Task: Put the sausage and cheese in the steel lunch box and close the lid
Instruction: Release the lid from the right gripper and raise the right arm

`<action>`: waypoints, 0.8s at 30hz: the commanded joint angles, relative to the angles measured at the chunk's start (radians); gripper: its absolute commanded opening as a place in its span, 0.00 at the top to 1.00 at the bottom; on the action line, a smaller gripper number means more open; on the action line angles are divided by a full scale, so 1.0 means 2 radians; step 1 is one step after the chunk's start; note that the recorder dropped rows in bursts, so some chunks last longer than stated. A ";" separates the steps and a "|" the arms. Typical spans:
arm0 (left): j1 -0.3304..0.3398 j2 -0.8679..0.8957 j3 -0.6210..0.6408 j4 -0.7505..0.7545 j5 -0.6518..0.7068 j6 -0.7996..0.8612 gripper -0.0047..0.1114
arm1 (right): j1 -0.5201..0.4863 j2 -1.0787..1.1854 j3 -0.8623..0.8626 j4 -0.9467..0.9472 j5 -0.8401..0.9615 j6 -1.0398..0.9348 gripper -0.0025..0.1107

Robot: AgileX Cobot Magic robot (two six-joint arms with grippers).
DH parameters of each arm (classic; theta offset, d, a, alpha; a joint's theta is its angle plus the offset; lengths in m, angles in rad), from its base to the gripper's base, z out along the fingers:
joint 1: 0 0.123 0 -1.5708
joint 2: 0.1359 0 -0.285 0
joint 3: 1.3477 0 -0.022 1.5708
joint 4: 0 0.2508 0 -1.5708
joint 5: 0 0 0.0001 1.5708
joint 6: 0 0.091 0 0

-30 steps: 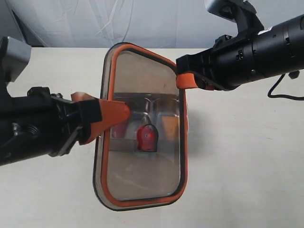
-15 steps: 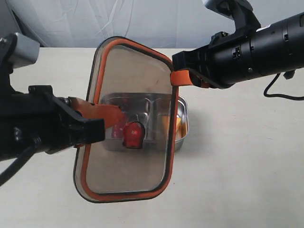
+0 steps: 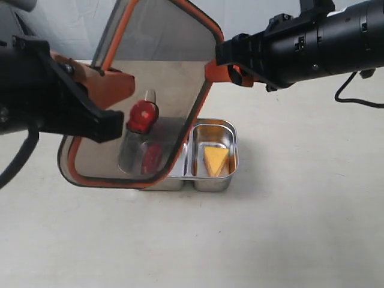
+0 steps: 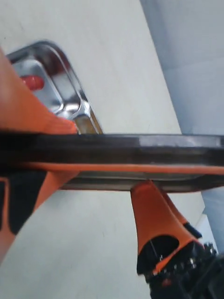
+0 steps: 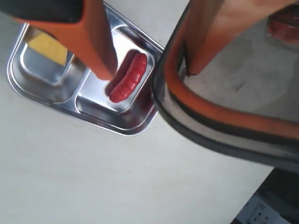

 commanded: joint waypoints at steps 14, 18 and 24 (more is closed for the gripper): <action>0.088 0.000 -0.046 0.283 0.138 0.018 0.96 | -0.003 -0.080 -0.013 -0.226 -0.032 0.143 0.57; 0.088 0.018 -0.046 0.361 0.167 0.091 0.96 | -0.003 -0.085 -0.013 -0.249 -0.002 0.158 0.57; 0.088 0.073 -0.036 0.380 0.247 0.229 0.96 | -0.003 -0.085 -0.013 -0.249 0.023 0.158 0.57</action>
